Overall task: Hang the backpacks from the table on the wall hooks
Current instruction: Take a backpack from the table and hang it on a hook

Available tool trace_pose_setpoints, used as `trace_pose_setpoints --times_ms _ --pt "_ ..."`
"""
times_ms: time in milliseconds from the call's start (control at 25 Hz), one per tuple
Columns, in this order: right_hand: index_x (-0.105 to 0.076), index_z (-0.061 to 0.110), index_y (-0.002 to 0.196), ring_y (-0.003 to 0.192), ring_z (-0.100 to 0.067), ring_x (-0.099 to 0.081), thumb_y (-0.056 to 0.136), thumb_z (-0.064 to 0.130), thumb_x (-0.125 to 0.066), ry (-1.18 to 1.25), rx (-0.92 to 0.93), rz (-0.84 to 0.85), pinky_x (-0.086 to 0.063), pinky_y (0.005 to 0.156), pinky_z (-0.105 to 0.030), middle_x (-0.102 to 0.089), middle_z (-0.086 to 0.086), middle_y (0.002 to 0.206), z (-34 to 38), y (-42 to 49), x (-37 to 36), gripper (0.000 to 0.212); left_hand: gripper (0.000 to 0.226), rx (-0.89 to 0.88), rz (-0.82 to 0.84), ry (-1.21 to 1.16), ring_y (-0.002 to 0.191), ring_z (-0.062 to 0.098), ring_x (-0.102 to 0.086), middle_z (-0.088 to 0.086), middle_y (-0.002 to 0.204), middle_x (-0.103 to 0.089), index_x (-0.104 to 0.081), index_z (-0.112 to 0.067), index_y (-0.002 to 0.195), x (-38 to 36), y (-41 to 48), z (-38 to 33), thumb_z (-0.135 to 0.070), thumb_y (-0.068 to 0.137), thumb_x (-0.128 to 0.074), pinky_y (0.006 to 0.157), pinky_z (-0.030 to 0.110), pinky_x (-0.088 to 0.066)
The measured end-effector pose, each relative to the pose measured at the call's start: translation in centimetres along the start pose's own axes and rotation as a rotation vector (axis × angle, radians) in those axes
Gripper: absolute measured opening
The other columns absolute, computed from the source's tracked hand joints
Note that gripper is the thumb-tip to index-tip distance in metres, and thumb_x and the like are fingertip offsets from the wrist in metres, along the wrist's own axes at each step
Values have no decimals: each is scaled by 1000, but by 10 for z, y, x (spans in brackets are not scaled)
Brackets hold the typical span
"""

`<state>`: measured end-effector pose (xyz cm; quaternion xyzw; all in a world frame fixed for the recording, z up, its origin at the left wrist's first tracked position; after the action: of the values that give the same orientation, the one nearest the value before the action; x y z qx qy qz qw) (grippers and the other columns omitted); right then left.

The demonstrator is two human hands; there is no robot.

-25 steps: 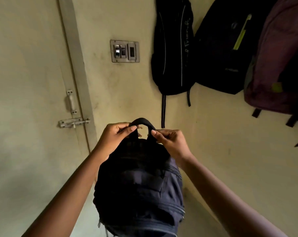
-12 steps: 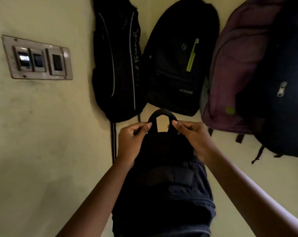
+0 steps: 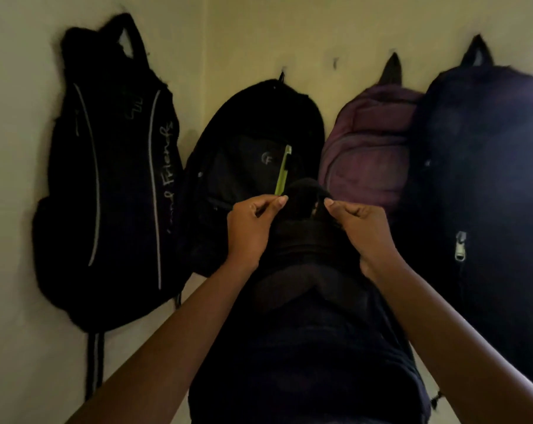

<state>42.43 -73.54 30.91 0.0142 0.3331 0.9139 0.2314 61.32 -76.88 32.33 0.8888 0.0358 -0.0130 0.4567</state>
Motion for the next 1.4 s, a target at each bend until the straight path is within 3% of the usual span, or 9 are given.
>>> trace_pose_setpoints --times_ms 160,320,440,560,720,880,1120,1400 --pt "-76 21 84 86 -20 -70 83 29 -66 -177 192 -139 -56 86 -43 -75 -2 81 41 61 19 12 23 -108 -32 40 86 13 -66 1 89 -72 -74 -10 94 -39 61 -15 -27 87 -61 82 30 -54" --pt "-74 10 98 87 -21 -68 86 28 -63 -382 374 -240 -56 85 -36 -75 -10 94 86 113 29 24 22 -270 -84 111 89 18 -65 4 93 -73 -72 -12 93 -76 123 -33 -29 89 -58 81 33 -53" --pt "-74 11 94 65 -9 -60 86 27 -63 -519 474 -275 -49 71 -26 -74 -4 78 100 152 31 21 23 -324 -92 113 90 19 -65 4 95 -72 -71 -13 95 -102 165 -35 -30 89 -57 81 34 -52" --pt "-75 8 91 57 -10 -54 86 26 -62 -597 521 -315 -42 63 -24 -74 -11 78 111 196 29 23 26 -344 -104 99 88 21 -65 5 93 -72 -71 -12 94 -122 210 -34 -33 89 -57 79 34 -53" --pt "-73 7 97 81 -22 -68 85 21 -63 -658 605 -385 -45 66 -21 -75 -13 96 133 243 20 21 28 -370 -112 147 91 24 -64 6 96 -71 -69 -13 94 -141 262 -39 -35 92 -52 77 33 -51" --pt "-75 11 96 80 -16 -67 81 22 -67 -702 618 -410 -41 53 -15 -76 -7 96 154 290 12 19 29 -390 -133 170 98 27 -63 8 102 -70 -67 -12 94 -154 308 -41 -35 92 -50 80 34 -49" --pt "-76 15 91 82 -17 -67 80 24 -68 -757 653 -475 -50 67 -25 -76 -5 94 172 338 7 17 29 -437 -143 199 101 28 -62 8 104 -71 -67 -13 97 -176 361 -40 -35 92 -50 76 30 -42" --pt "-77 16 86 72 -10 -56 76 23 -71 -759 712 -516 -30 47 -14 -76 -5 90 179 365 13 14 28 -414 -94 212 100 31 -62 10 105 -69 -69 -14 90 -198 396 -39 -37 90 -53 75 32 -44"
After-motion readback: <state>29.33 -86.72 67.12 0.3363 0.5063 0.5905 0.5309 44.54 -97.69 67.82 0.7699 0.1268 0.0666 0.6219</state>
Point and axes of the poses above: each hand's wrist, its own y-axis towards the middle knuckle, its own x-axis out of the back of the hand, z = x × y, the point moved 8 cm from there along y, towards the middle knuckle
